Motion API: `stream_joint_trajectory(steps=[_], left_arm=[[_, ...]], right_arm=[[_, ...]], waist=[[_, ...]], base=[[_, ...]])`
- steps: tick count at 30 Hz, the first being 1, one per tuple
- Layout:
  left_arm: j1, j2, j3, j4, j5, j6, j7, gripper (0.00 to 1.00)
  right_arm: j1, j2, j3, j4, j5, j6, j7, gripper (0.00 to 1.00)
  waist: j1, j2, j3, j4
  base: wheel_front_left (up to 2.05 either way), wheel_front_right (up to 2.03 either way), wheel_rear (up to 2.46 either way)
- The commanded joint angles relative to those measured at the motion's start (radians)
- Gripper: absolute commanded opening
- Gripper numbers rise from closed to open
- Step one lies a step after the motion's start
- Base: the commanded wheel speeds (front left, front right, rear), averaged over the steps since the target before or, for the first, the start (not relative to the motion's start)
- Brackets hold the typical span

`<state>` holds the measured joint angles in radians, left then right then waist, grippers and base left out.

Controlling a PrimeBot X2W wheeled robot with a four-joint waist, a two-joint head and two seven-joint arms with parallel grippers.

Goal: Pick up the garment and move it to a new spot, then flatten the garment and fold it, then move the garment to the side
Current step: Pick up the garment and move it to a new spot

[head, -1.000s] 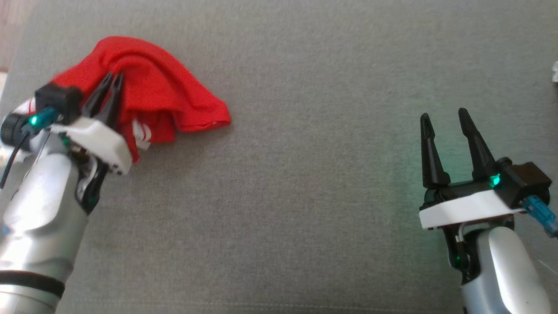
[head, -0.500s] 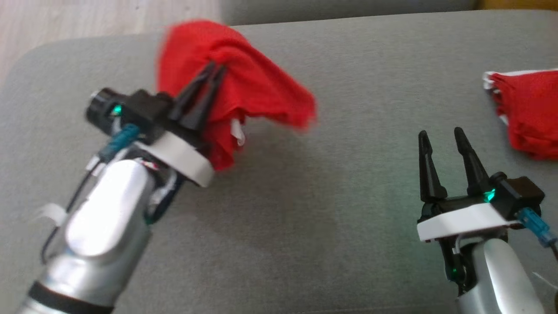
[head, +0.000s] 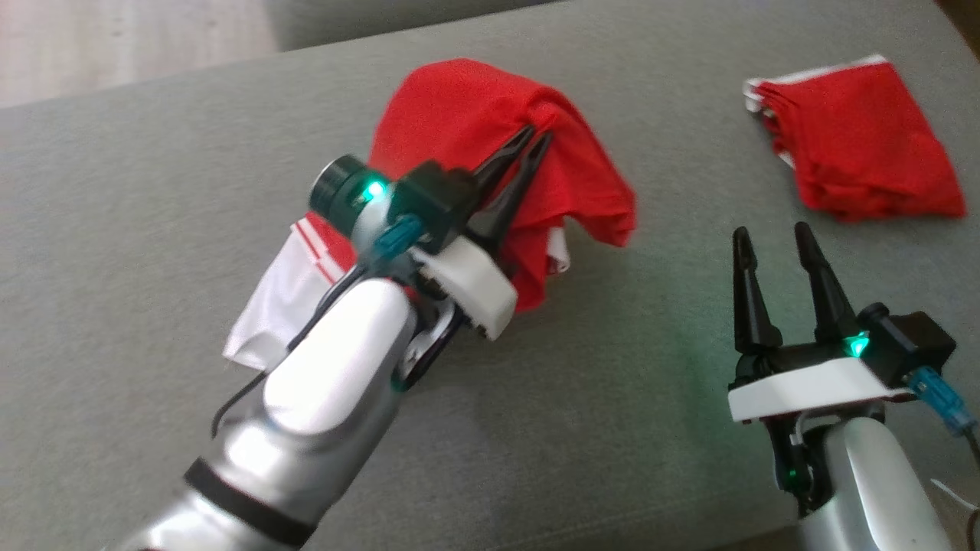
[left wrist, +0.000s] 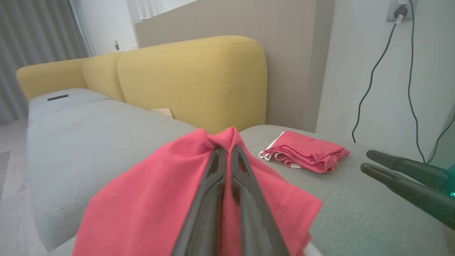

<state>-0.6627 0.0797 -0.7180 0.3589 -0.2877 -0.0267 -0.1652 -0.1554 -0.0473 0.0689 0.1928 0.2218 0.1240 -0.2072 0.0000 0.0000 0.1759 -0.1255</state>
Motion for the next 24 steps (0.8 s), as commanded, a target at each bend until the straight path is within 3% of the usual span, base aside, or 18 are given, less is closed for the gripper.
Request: stream_joint_trajectory(steps=[1, 4, 5, 6, 10, 16, 24], left_arm=[[-0.084, -0.007, 0.019, 0.002, 0.001, 0.008, -0.016, 0.0], [-0.108, -0.019, 0.009, 0.042, -0.009, 0.018, -0.03, 0.0], [-0.12, -0.023, 0.004, 0.063, -0.014, 0.025, -0.038, 0.55], [-0.131, -0.025, -0.002, 0.083, -0.02, 0.032, -0.045, 1.0], [-0.16, -0.029, -0.013, 0.134, -0.059, 0.061, -0.072, 1.0], [-0.149, -0.016, 0.015, 0.157, -0.083, 0.093, -0.094, 1.0], [0.101, 0.141, 0.192, -0.076, -0.072, 0.14, -0.096, 1.0]], right_arm=[[-0.045, -0.003, 0.028, -0.025, 0.012, 0.007, -0.014, 1.0], [-0.049, -0.003, 0.022, -0.019, 0.016, 0.007, -0.019, 1.0], [-0.051, -0.003, 0.019, -0.016, 0.018, 0.007, -0.022, 1.0], [-0.054, -0.003, 0.02, -0.013, 0.019, 0.007, -0.024, 1.0], [-0.061, -0.003, 0.024, -0.003, 0.025, 0.007, -0.032, 1.0], [-0.061, -0.003, 0.015, -0.002, 0.013, 0.007, -0.039, 1.0], [-0.019, -0.003, 0.002, -0.039, -0.068, 0.007, -0.016, 1.0]], waist=[[0.0, 0.0, 0.026, -0.045], [0.0, 0.0, 0.036, -0.06], [0.0, 0.0, 0.039, -0.065], [0.0, 0.0, 0.043, -0.071], [0.0, 0.0, 0.049, -0.079], [0.0, 0.0, 0.032, -0.03], [0.0, 0.0, -0.027, 0.079]], base=[[0.0, 0.0, 0.0], [0.0, 0.0, 0.0], [0.0, 0.0, 0.0], [0.0, 0.0, 0.0], [0.0, 0.0, 0.0], [0.0, 0.0, 0.0], [0.0, 0.0, 0.0]])
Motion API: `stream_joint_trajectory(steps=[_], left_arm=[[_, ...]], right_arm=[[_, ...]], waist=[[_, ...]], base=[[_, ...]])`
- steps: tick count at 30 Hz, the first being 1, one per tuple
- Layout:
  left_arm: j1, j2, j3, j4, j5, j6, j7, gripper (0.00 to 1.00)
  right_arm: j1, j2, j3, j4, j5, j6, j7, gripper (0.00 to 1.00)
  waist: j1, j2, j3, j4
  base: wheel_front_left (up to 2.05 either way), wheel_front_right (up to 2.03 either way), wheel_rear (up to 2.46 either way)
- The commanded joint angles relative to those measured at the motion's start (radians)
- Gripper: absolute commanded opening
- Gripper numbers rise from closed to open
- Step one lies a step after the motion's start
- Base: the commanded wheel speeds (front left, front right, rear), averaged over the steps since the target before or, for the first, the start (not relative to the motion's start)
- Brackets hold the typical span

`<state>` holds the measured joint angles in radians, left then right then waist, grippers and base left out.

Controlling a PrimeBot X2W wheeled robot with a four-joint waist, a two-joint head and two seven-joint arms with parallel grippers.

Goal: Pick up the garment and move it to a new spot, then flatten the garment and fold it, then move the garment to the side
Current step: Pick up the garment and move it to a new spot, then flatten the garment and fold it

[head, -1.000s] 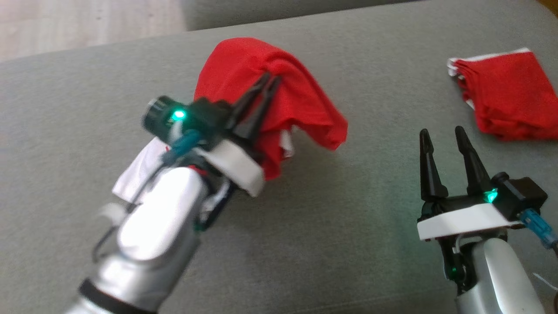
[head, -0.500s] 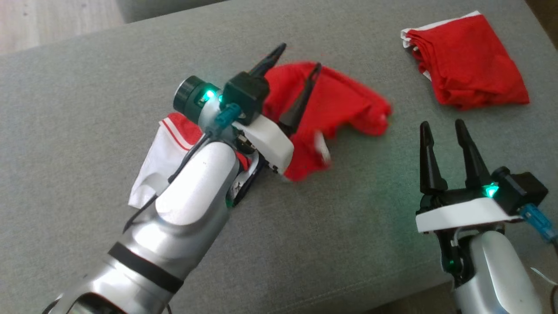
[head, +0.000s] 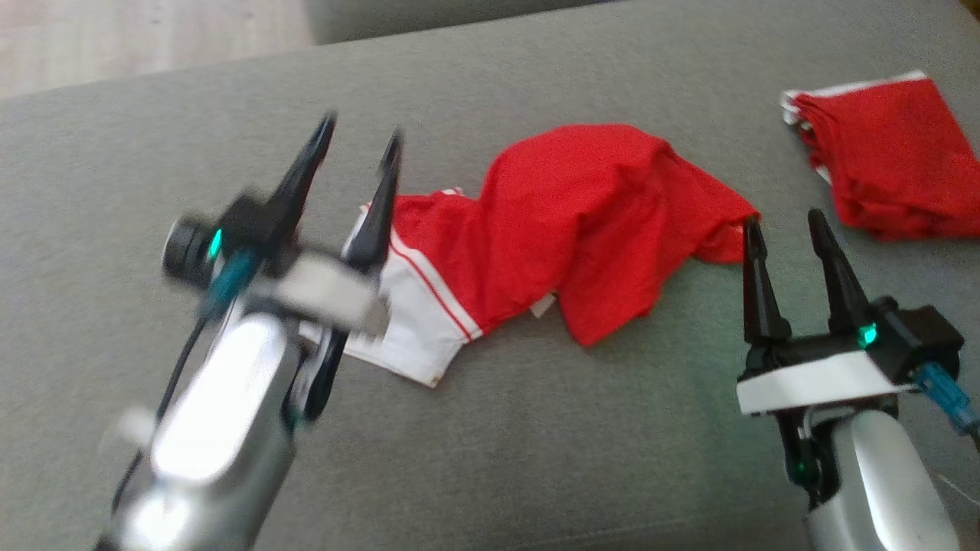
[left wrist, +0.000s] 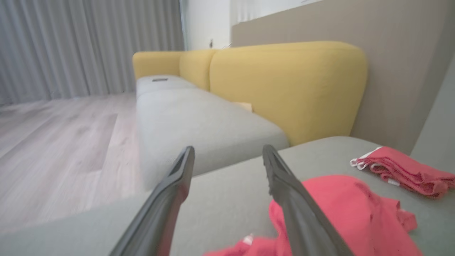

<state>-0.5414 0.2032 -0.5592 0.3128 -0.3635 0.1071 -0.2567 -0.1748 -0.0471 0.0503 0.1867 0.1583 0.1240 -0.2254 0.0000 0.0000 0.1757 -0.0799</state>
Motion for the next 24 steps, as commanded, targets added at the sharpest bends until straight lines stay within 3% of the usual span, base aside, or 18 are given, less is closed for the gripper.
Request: stream_joint_trajectory(steps=[1, 7, 16, 24], left_arm=[[0.022, 0.031, 0.053, -0.063, 0.006, 0.01, -0.005, 1.0], [0.248, 0.041, 0.14, -0.231, 0.025, 0.018, -0.005, 1.0], [0.455, -0.073, 0.241, -0.329, 0.088, -0.001, -0.005, 1.0], [0.489, -0.126, 0.296, -0.328, 0.141, -0.061, -0.005, 1.0]], right_arm=[[0.008, -0.003, 0.015, -0.038, -0.01, 0.007, 0.008, 1.0], [0.055, -0.003, -0.008, -0.064, -0.025, 0.007, 0.031, 1.0], [0.09, -0.003, 0.0, -0.072, -0.006, 0.007, 0.043, 1.0], [0.094, -0.003, 0.003, -0.076, -0.004, 0.007, 0.045, 1.0]], waist=[[0.0, 0.0, -0.036, 0.048], [0.0, 0.0, -0.086, 0.116], [0.0, 0.0, -0.121, 0.132], [0.0, 0.0, -0.12, 0.148]], base=[[0.0, 0.0, 0.0], [0.0, 0.0, 0.0], [0.0, 0.0, 0.0], [0.0, 0.0, 0.0]])
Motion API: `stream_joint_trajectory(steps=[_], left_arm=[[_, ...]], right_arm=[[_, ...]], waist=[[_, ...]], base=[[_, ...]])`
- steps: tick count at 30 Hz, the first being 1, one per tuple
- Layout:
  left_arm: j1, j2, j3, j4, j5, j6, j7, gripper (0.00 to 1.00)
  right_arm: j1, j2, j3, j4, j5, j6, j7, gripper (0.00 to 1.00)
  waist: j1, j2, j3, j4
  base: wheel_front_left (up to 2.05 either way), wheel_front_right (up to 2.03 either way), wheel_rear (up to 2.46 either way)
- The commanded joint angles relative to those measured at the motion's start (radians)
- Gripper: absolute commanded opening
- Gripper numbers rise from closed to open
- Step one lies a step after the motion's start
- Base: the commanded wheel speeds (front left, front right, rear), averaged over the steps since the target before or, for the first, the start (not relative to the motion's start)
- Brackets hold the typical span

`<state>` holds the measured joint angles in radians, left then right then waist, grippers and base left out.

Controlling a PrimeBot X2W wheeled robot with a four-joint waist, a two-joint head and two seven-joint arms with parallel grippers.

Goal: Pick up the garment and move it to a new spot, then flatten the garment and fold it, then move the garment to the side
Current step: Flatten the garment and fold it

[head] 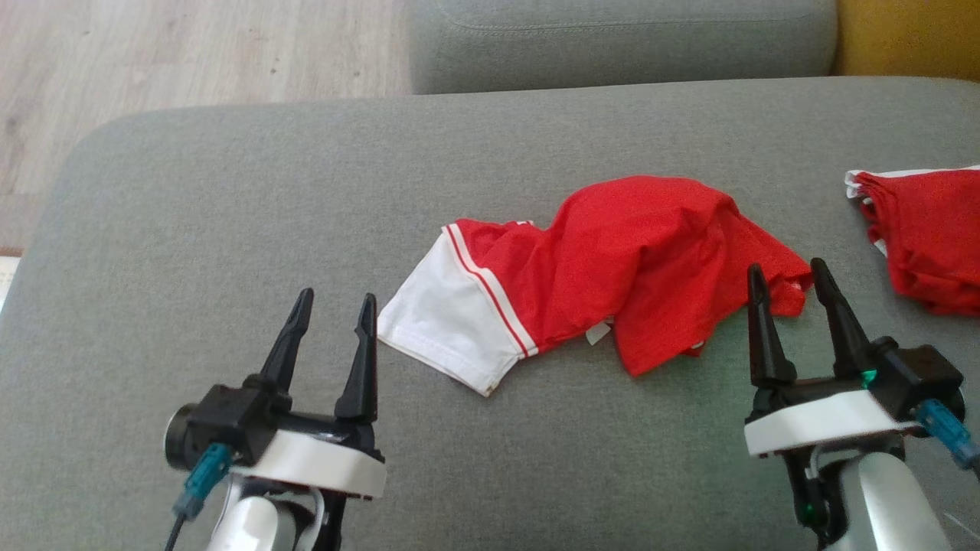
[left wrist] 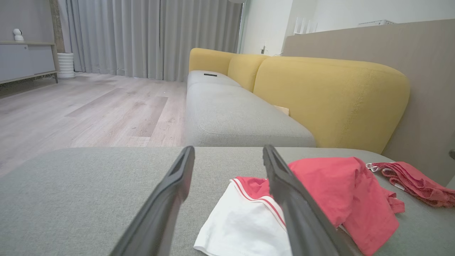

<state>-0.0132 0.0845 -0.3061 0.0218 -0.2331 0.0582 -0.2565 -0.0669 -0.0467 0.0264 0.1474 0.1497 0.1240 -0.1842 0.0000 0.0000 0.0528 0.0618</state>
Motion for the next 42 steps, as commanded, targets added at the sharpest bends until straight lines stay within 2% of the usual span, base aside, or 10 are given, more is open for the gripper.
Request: stream_joint_trajectory(steps=[1, 6, 13, 15, 23, 31, 32, 33, 38, 42], left_arm=[[-0.039, -0.007, 0.043, -0.037, 0.01, -0.012, -0.005, 1.0], [-0.06, -0.023, 0.065, -0.036, 0.026, -0.039, -0.005, 1.0], [-0.084, -0.032, 0.065, -0.026, 0.036, -0.054, -0.005, 1.0], [-0.09, -0.033, 0.057, -0.018, 0.032, -0.054, -0.005, 1.0], [-0.121, -0.034, 0.022, -0.015, 0.001, -0.035, -0.005, 1.0], [-0.127, -0.034, 0.007, -0.007, -0.014, -0.016, -0.005, 1.0], [-0.126, -0.034, 0.007, -0.006, -0.014, -0.014, -0.005, 1.0], [-0.124, -0.034, 0.008, -0.004, -0.015, -0.012, -0.005, 1.0], [-0.122, -0.034, 0.004, 0.005, -0.014, -0.023, -0.005, 1.0], [-0.12, -0.034, 0.005, 0.004, -0.017, -0.02, -0.005, 1.0]], right_arm=[[-0.014, -0.004, 0.027, -0.037, 0.005, 0.007, 0.003, 1.0], [-0.032, -0.004, 0.093, -0.038, -0.016, 0.007, 0.012, 1.0], [-0.1, -0.004, 0.29, 0.019, -0.056, 0.007, 0.051, 1.0], [-0.143, -0.004, 0.361, 0.092, -0.078, 0.007, 0.067, 1.0], [-0.267, -0.008, 0.498, 0.34, -0.113, 0.007, 0.108, 1.0], [-0.333, -0.018, 0.557, 0.535, -0.097, 0.007, 0.113, 1.0], [-0.339, -0.017, 0.557, 0.547, -0.091, 0.007, 0.102, 0.2], [-0.346, -0.017, 0.553, 0.553, -0.086, 0.007, 0.086, 0.0], [-0.387, -0.019, 0.524, 0.562, -0.08, 0.007, 0.018, 0.0], [-0.432, -0.046, 0.497, 0.528, -0.074, 0.007, -0.004, 0.0]], waist=[[0.0, 0.0, 0.003, 0.007], [0.0, 0.0, 0.023, 0.032], [0.0, 0.0, 0.075, 0.09], [0.0, 0.0, 0.097, 0.117], [0.0, 0.0, 0.145, 0.185], [0.0, 0.0, 0.151, 0.206], [0.0, 0.0, 0.149, 0.204], [0.0, 0.0, 0.145, 0.2], [0.0, 0.0, 0.126, 0.179], [0.0, 0.0, 0.113, 0.163]], base=[[0.0, 0.0, 0.0], [0.0, 0.0, 0.0], [0.0, 0.0, 0.0], [0.0, 0.0, 0.0], [0.0, 0.0, 0.0], [0.0, 0.0, 0.0], [0.0, 0.0, 0.0], [0.0, 0.0, 0.0], [0.0, 0.0, 0.0], [0.0, 0.0, 0.0]])
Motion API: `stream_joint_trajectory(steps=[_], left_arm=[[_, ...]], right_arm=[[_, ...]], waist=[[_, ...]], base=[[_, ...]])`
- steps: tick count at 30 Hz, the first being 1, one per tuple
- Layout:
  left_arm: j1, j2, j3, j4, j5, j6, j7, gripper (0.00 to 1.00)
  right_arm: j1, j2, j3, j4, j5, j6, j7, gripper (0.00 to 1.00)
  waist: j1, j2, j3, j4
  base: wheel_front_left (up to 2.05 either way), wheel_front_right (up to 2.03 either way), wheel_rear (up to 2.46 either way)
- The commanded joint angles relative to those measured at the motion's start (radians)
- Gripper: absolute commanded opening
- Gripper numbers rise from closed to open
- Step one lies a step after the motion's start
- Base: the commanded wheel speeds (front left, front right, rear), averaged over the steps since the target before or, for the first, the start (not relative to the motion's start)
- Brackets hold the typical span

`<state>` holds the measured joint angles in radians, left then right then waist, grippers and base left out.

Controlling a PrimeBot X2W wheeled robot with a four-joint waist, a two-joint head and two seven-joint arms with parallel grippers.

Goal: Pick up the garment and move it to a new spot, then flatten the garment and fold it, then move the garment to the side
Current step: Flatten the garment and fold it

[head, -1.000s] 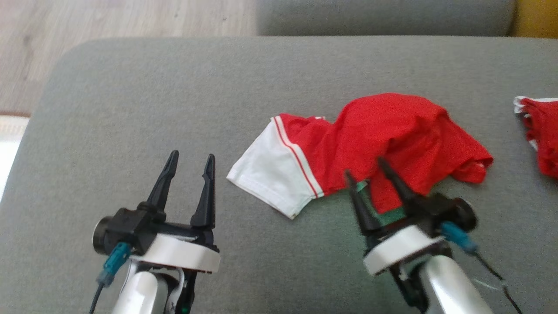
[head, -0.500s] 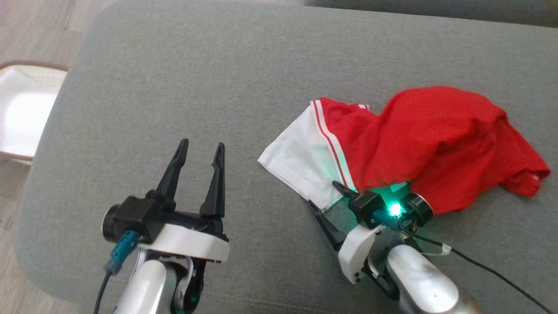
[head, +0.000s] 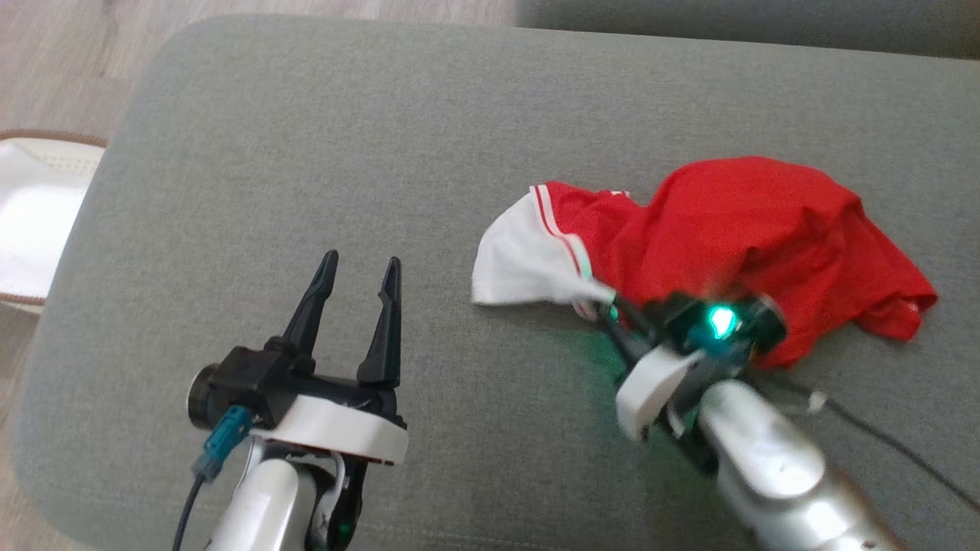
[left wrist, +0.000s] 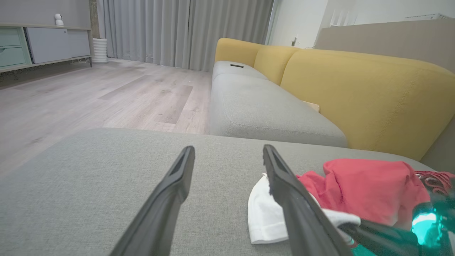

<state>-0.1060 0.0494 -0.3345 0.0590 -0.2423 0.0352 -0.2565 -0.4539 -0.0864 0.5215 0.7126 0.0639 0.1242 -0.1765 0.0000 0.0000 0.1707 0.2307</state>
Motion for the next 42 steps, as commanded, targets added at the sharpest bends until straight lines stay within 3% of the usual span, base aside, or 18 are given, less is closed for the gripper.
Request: stream_joint_trajectory(steps=[1, 4, 11, 18, 19, 20, 24, 30, 42], left_arm=[[-0.027, 0.001, 0.032, -0.035, -0.01, 0.005, -0.005, 1.0], [-0.025, 0.001, 0.027, -0.038, -0.015, 0.007, -0.005, 1.0], [-0.039, 0.001, -0.002, -0.048, -0.029, 0.012, -0.005, 1.0], [-0.069, 0.001, -0.017, -0.052, -0.049, 0.019, -0.005, 1.0], [-0.071, 0.001, -0.018, -0.052, -0.051, 0.02, -0.005, 1.0], [-0.074, 0.001, -0.02, -0.052, -0.054, 0.022, -0.005, 1.0], [-0.078, 0.001, -0.021, -0.051, -0.06, 0.027, -0.005, 1.0], [-0.07, 0.001, -0.004, -0.045, -0.055, 0.031, -0.005, 1.0], [-0.047, 0.001, 0.032, -0.044, -0.03, 0.023, -0.005, 1.0]], right_arm=[[-0.061, -0.017, -0.008, -0.052, 0.017, 0.007, -0.011, 0.0], [-0.102, -0.053, -0.026, -0.089, 0.022, 0.007, -0.003, 0.0], [-0.302, -0.231, -0.151, -0.179, 0.06, 0.007, 0.07, 0.0], [-0.502, -0.386, -0.194, -0.081, 0.053, 0.007, 0.113, 0.0], [-0.53, -0.403, -0.205, -0.052, 0.039, 0.007, 0.11, 0.42], [-0.554, -0.415, -0.215, -0.022, 0.025, 0.007, 0.107, 1.0], [-0.613, -0.419, -0.261, 0.069, -0.033, 0.007, 0.072, 1.0], [-0.591, -0.348, -0.284, 0.107, -0.059, 0.007, 0.0, 1.0], [-0.325, -0.19, -0.269, -0.067, 0.013, 0.007, -0.058, 1.0]], waist=[[0.0, 0.0, -0.006, -0.009], [0.0, 0.0, -0.008, -0.013], [0.0, 0.0, 0.019, 0.003], [0.0, 0.0, 0.067, 0.05], [0.0, 0.0, 0.072, 0.056], [0.0, 0.0, 0.076, 0.061], [0.0, 0.0, 0.079, 0.07], [0.0, 0.0, 0.055, 0.04], [0.0, 0.0, -0.041, -0.082]], base=[[0.0, 0.0, 0.0], [0.0, 0.0, 0.0], [0.0, 0.0, 0.0], [0.0, 0.0, 0.0], [0.0, 0.0, 0.0], [0.0, 0.0, 0.0], [0.0, 0.0, 0.0], [0.0, 0.0, 0.0], [0.0, 0.0, 0.0]])
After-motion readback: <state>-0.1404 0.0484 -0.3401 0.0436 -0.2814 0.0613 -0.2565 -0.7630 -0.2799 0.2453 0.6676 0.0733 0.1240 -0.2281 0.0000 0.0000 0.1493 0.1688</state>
